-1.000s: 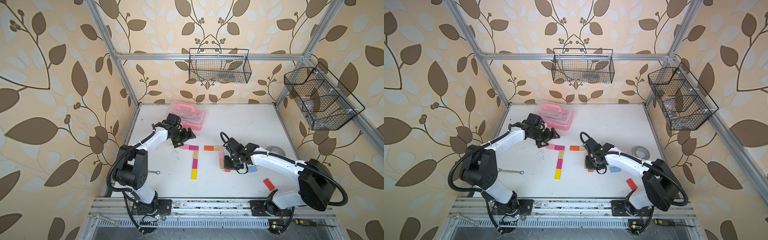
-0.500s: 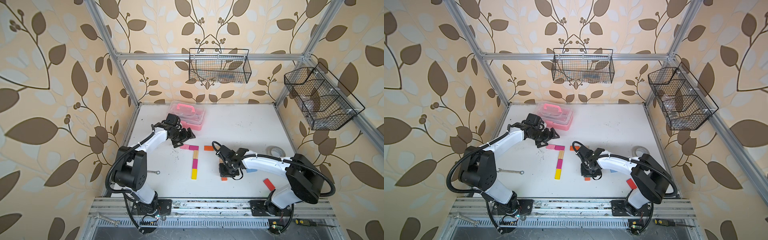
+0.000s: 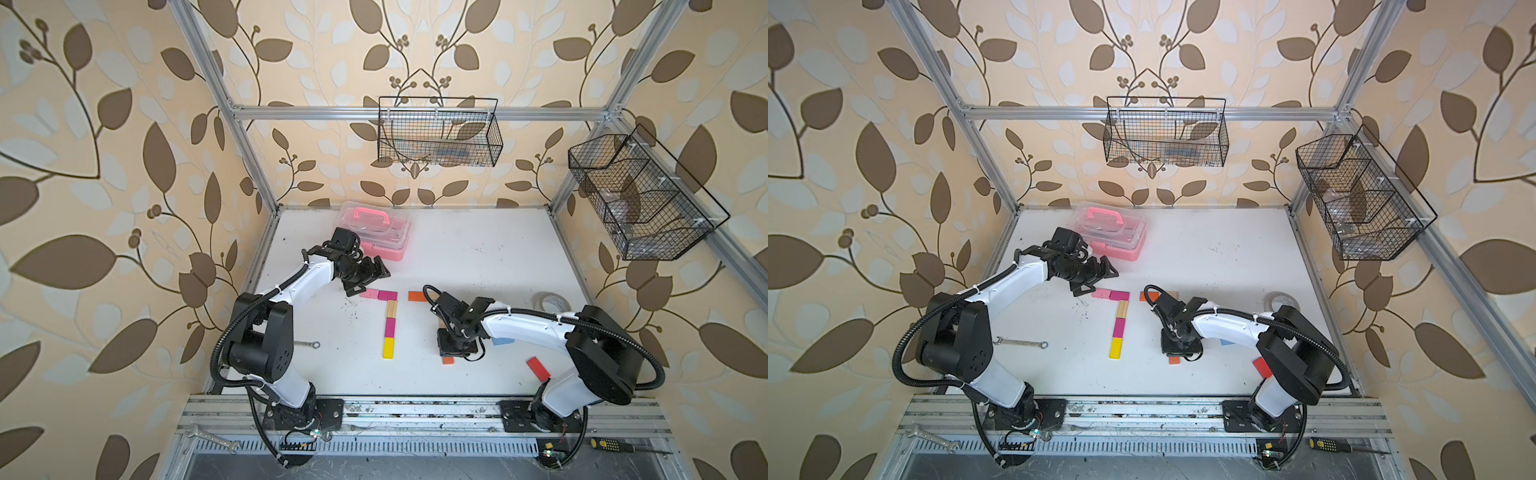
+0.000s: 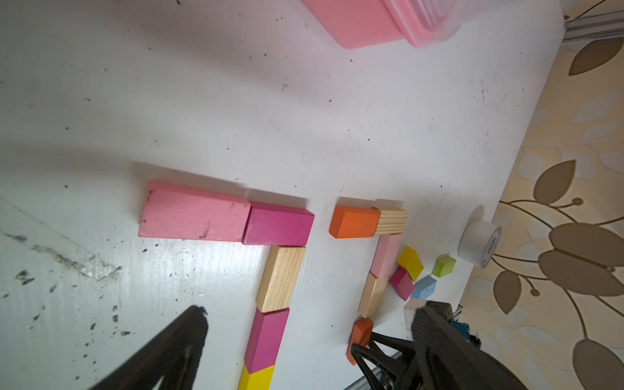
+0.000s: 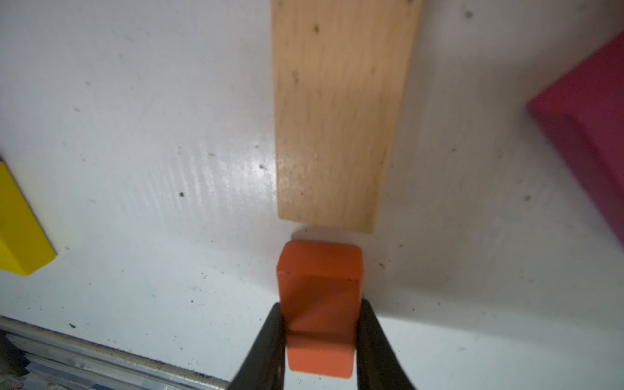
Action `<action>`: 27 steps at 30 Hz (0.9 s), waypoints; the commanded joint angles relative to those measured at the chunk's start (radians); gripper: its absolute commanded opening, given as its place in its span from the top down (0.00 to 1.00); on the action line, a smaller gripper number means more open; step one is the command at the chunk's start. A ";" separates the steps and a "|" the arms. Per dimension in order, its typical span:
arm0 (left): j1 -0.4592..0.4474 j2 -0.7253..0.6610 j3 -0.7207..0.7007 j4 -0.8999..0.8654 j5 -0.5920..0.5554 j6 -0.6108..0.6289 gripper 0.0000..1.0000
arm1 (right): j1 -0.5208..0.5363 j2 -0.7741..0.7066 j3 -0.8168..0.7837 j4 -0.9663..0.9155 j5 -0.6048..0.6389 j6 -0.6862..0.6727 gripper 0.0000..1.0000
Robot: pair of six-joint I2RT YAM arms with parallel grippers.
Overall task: Assemble the number 7 with building blocks
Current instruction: Assemble the building block at the center of the board.
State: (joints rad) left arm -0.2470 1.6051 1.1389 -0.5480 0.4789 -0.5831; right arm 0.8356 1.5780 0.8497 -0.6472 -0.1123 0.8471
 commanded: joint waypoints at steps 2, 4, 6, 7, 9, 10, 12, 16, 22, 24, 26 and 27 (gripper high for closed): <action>0.012 -0.031 0.003 0.001 0.001 0.015 0.02 | -0.003 0.014 -0.041 0.006 -0.012 0.022 0.73; 0.011 -0.031 0.004 0.001 0.002 0.016 0.02 | -0.005 0.015 -0.043 0.007 -0.014 0.022 0.68; 0.011 -0.033 0.002 0.001 0.001 0.016 0.02 | -0.006 0.014 -0.046 0.006 -0.015 0.023 0.60; 0.011 -0.033 0.001 0.002 0.001 0.015 0.02 | -0.007 0.015 -0.046 0.007 -0.015 0.024 0.57; 0.011 -0.035 -0.004 0.003 0.000 0.013 0.02 | -0.007 0.014 -0.049 0.005 -0.016 0.025 0.51; 0.011 -0.038 -0.005 0.004 0.000 0.013 0.02 | -0.009 0.012 -0.049 0.005 -0.014 0.026 0.47; 0.011 -0.040 -0.010 0.006 -0.001 0.012 0.02 | -0.009 0.005 -0.051 0.003 -0.009 0.029 0.46; 0.011 -0.042 -0.011 0.008 -0.002 0.011 0.02 | -0.012 -0.018 -0.056 -0.002 0.002 0.036 0.44; 0.011 -0.042 -0.013 0.013 0.002 0.009 0.02 | -0.019 -0.028 -0.070 -0.005 0.005 0.050 0.44; 0.011 -0.041 -0.011 0.011 0.001 0.010 0.02 | -0.019 -0.031 -0.070 -0.007 0.007 0.052 0.44; 0.011 -0.045 -0.012 0.010 0.000 0.011 0.02 | -0.020 -0.041 -0.073 -0.008 0.012 0.053 0.44; 0.011 -0.046 -0.012 0.011 0.000 0.010 0.02 | -0.020 -0.047 -0.071 -0.009 0.015 0.052 0.43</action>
State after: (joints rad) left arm -0.2470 1.6051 1.1389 -0.5461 0.4789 -0.5831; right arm 0.8200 1.5398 0.8108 -0.6151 -0.1303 0.8783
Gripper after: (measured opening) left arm 0.978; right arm 0.570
